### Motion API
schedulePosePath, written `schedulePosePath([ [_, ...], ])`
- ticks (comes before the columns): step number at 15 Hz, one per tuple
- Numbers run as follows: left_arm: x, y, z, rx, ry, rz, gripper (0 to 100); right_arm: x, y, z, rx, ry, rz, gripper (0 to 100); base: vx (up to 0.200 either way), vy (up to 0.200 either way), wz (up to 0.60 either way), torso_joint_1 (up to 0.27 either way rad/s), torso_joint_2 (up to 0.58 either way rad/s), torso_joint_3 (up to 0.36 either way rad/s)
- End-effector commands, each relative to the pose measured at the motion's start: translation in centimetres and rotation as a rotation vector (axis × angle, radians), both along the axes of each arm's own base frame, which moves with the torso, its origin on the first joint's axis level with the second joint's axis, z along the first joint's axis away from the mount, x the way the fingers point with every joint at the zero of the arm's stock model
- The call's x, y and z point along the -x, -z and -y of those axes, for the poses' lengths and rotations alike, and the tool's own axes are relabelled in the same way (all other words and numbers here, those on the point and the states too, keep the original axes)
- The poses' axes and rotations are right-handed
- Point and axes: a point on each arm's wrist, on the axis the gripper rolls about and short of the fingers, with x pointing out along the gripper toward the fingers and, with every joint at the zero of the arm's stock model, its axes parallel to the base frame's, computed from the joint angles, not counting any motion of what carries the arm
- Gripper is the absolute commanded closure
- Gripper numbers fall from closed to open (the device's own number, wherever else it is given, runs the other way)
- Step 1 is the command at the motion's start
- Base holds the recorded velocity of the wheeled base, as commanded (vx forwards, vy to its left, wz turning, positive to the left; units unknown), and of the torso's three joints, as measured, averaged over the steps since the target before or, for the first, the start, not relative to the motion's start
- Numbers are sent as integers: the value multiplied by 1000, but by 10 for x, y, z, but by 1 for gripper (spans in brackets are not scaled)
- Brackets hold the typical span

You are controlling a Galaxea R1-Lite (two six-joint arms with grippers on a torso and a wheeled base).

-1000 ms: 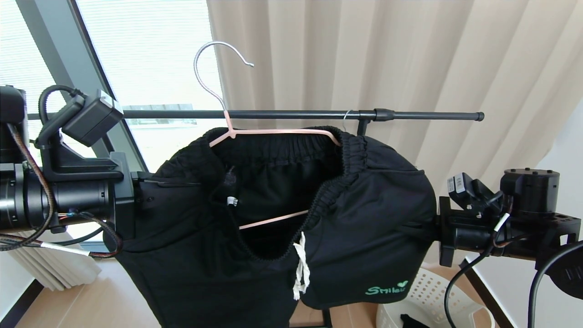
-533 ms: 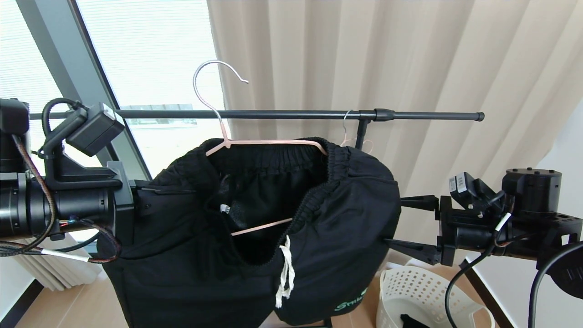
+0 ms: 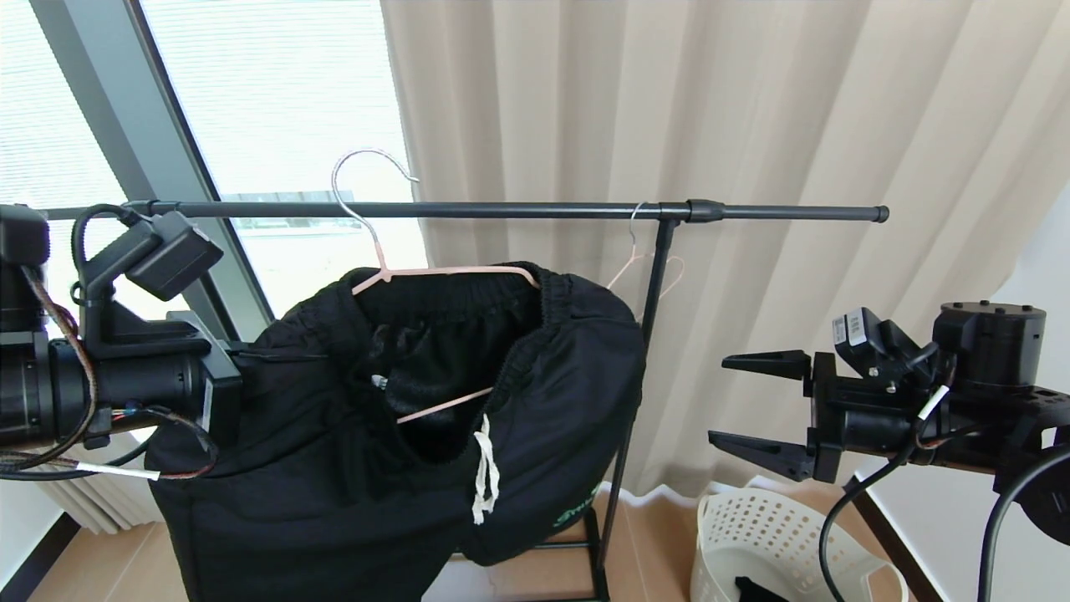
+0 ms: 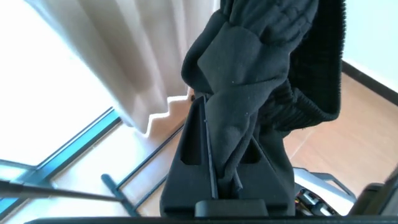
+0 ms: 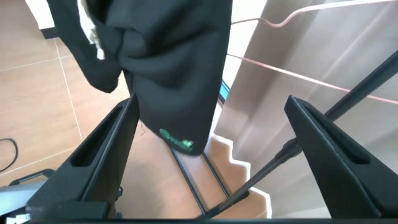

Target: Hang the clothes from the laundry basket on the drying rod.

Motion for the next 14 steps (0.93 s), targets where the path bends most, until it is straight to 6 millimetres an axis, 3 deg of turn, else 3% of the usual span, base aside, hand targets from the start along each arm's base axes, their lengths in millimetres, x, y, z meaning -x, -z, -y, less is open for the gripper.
schedulePosePath([
  [1, -5, 6, 2, -24, -21, -20, 100, 3, -6, 0, -8, 2, 14, 0, 0, 0, 0, 0, 0, 0],
  [6, -24, 32, 19, -212, -94, -69, 100, 2, -7, 0, -8, 5, 14, 0, 0, 0, 0, 0, 0, 0],
  [14, -38, 72, 25, -443, -190, -164, 100, 1, -5, 0, 4, 30, 12, 0, 0, 0, 0, 0, 0, 0],
])
